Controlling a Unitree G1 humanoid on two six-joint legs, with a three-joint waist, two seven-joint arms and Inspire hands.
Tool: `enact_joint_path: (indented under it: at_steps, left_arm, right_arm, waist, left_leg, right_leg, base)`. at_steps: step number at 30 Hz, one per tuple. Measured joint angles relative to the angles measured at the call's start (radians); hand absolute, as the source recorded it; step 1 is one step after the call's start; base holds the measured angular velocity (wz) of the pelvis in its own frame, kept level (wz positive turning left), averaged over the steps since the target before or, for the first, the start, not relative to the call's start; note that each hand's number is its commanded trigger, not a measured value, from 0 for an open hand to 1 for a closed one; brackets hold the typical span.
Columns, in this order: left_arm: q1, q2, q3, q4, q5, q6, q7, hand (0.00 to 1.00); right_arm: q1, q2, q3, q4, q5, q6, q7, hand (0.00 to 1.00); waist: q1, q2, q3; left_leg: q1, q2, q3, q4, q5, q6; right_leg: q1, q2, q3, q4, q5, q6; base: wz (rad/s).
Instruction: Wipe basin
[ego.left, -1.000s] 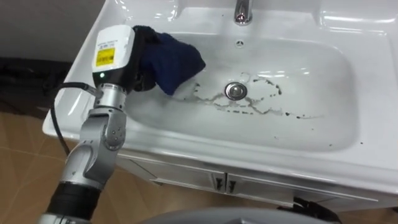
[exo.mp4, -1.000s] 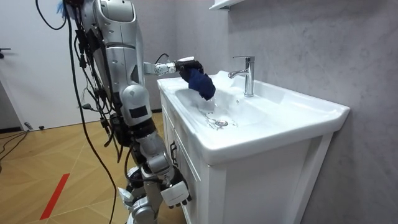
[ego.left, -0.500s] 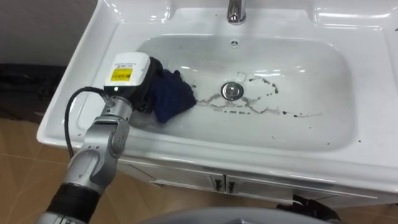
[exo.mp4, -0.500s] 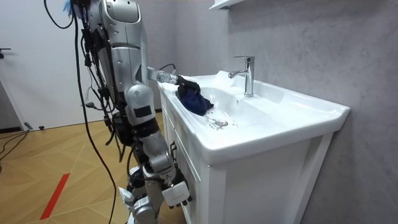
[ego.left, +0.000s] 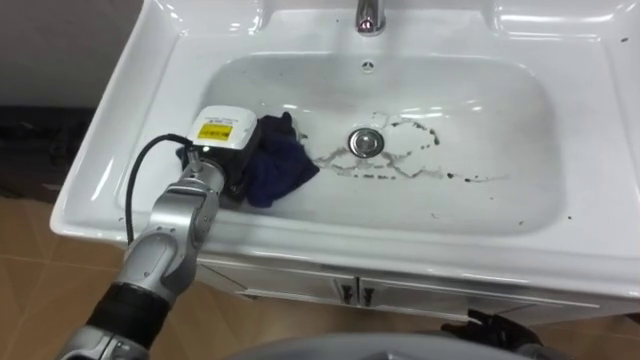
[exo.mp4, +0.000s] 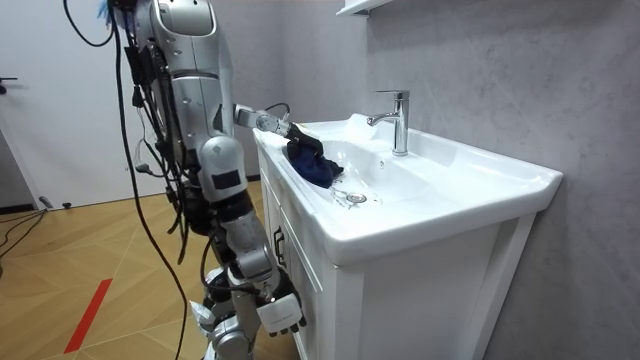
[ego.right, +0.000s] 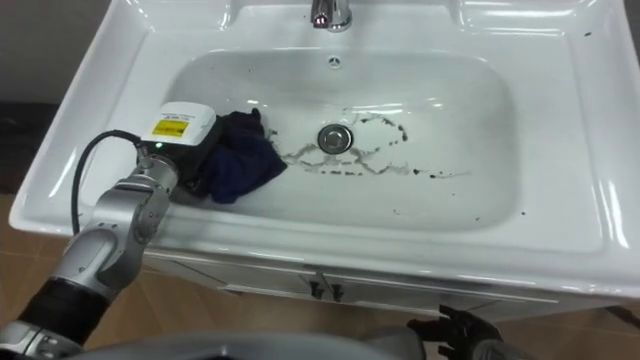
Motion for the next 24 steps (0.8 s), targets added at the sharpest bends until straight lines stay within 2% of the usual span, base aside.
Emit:
enact_joint_path:
  at_steps: [6,15,24]
  left_arm:
    - [-0.024,0.0,-0.03,-0.002,0.0,0.022,-0.061,1.0]
    - [-0.034,-0.002,-0.073,-0.007,-0.003,0.047,-0.096,1.0]
    - [-0.062,-0.007,-0.113,-0.007,-0.003,0.063,-0.143,1.0]
  right_arm:
    - [-0.001,0.0,0.001,-0.009,0.001,0.005,0.0,0.0]
    - [-0.001,-0.001,0.023,-0.008,0.072,0.01,-0.004,0.0]
    - [-0.015,0.0,0.02,-0.005,0.077,0.023,0.004,0.0]
  waist:
    - [0.0,-0.004,0.0029]
    - [-0.016,-0.001,0.0027]
    - [-0.048,0.0,0.0027]
  left_leg:
    - [0.001,-0.001,0.002,0.004,0.0,0.0]
    - [0.0,-0.002,0.004,0.004,0.0,0.0]
    - [-0.001,-0.003,0.009,-0.012,0.0,0.0]
  right_leg:
    - [0.002,-0.001,0.001,-0.002,0.0,0.0]
    - [0.003,-0.001,0.005,-0.012,-0.001,0.001]
    - [-0.002,-0.001,0.003,-0.017,-0.001,0.001]
  base:
    - [-0.01]
    - [-0.01]
    - [0.0]
